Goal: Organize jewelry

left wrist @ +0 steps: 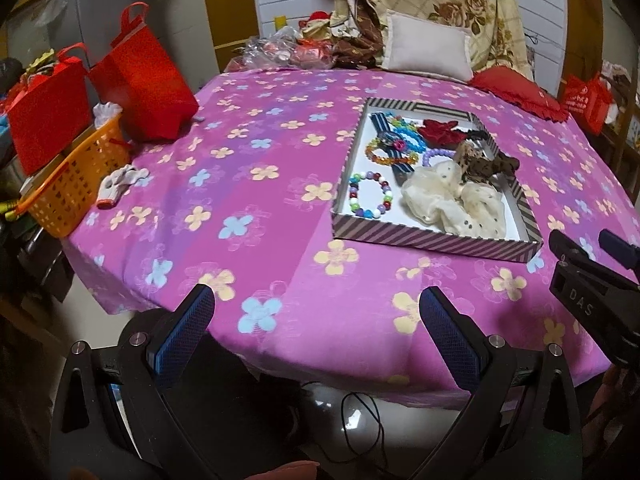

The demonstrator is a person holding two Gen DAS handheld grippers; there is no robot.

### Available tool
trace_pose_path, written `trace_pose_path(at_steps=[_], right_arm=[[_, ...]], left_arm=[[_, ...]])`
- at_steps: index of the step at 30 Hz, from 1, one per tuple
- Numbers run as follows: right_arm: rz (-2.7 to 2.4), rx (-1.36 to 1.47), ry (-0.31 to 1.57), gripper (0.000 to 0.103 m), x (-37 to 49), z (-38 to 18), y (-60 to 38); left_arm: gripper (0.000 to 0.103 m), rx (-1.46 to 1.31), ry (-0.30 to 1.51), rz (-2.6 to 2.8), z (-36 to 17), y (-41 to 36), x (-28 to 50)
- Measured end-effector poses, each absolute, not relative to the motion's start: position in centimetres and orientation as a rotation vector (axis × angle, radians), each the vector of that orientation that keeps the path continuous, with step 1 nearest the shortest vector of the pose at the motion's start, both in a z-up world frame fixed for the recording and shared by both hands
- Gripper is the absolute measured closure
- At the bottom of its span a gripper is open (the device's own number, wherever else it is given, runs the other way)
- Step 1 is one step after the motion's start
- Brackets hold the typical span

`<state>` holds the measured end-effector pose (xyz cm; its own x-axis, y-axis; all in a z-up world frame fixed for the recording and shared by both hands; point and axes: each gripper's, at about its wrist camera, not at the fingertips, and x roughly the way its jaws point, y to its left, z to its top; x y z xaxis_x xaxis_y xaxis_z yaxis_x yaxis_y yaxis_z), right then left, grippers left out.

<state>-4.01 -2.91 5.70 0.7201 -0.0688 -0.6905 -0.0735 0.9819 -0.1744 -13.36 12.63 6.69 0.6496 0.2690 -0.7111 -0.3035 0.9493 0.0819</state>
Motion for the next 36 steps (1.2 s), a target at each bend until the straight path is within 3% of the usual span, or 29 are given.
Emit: trace_pose_path(at_steps=[25,29,36], right_arm=[[0.010,-0.202,0.733,0.037,-5.4,6.1,-3.2],[0.008,-0.210,0.702,0.026,-6.0,6.5,-3.6],[0.019,-0.214,0.699,0.026,-6.1,6.4,-3.7]], left_arm=[[0.001,-0.057,0.793,0.290,6.8,12.1,-13.3],[0.001,-0.055,0.780,0.284,7.1,11.6,-13.5],[0.001,-0.028,0.792,0.252,7.0,10.4,-13.1]])
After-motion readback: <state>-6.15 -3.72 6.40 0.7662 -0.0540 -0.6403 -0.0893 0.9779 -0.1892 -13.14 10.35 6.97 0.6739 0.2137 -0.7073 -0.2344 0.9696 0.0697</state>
